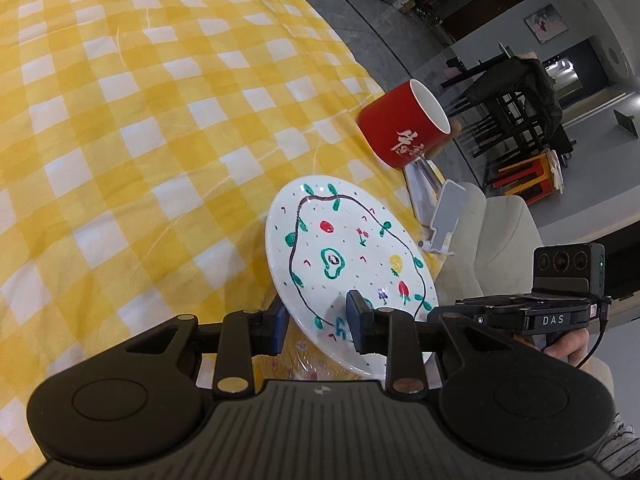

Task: Organize plates and bowls
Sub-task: 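Lift the fruity plate with the left gripper and carry it over the glass plate, then lower the fruity plate onto the glass plate and open the left gripper, then hold the left gripper over the fruity plate while moving the right gripper to its rim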

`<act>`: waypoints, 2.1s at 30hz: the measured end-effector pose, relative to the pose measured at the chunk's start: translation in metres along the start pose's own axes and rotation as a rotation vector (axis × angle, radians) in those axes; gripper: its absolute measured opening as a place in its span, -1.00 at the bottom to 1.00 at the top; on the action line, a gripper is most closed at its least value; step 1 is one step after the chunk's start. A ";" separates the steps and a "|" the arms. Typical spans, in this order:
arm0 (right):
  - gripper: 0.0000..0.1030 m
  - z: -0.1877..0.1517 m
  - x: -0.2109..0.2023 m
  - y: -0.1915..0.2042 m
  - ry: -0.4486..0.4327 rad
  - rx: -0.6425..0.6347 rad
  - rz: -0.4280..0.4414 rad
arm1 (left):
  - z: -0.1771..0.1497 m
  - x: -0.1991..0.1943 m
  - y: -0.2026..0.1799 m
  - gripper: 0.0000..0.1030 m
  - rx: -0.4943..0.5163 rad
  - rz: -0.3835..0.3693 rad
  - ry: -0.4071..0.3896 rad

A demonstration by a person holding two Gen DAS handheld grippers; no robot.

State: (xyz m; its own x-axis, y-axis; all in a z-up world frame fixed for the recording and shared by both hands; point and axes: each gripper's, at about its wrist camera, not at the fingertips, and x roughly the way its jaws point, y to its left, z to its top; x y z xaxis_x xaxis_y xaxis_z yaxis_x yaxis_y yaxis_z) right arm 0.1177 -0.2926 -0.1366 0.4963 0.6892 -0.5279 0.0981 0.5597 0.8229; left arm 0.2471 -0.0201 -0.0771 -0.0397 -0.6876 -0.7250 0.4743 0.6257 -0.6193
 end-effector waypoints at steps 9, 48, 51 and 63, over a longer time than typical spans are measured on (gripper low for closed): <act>-0.72 -0.025 -0.001 0.007 0.038 -0.005 0.008 | -0.011 -0.003 -0.007 -0.33 0.038 0.030 0.007; 0.35 0.012 0.010 0.008 -0.062 -0.147 -0.361 | -0.011 0.006 -0.062 -0.01 0.189 0.362 0.020; 0.34 0.015 0.011 0.010 -0.097 -0.160 -0.335 | -0.007 0.005 -0.067 0.09 0.210 0.448 -0.044; 0.65 0.031 0.042 0.030 -0.065 -0.363 -0.301 | 0.007 0.030 -0.031 0.13 0.020 0.439 -0.068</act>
State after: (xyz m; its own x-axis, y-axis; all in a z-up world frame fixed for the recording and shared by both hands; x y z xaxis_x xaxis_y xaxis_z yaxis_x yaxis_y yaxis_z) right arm 0.1682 -0.2608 -0.1280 0.5463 0.4478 -0.7079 -0.0560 0.8627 0.5025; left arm 0.2378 -0.0627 -0.0778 0.2273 -0.3813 -0.8961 0.4503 0.8570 -0.2505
